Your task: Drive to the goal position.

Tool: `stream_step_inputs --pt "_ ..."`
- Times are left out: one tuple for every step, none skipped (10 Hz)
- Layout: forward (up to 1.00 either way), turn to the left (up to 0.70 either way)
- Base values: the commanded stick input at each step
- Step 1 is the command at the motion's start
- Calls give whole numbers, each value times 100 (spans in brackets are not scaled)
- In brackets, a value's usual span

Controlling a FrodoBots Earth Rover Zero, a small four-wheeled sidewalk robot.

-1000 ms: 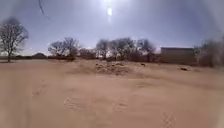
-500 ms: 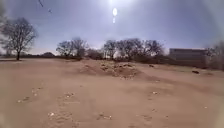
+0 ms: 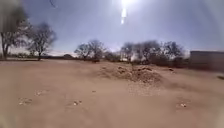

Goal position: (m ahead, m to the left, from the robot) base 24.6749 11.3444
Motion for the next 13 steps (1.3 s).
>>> stream_step_inputs --pt "100 27" --pt "100 27" --pt "100 27" --pt "100 27" --pt "100 27" --pt "100 27" --pt "100 27" --pt "100 27" --pt "100 27" --pt "100 27" --pt "100 27" --pt "100 27" --pt "100 27"
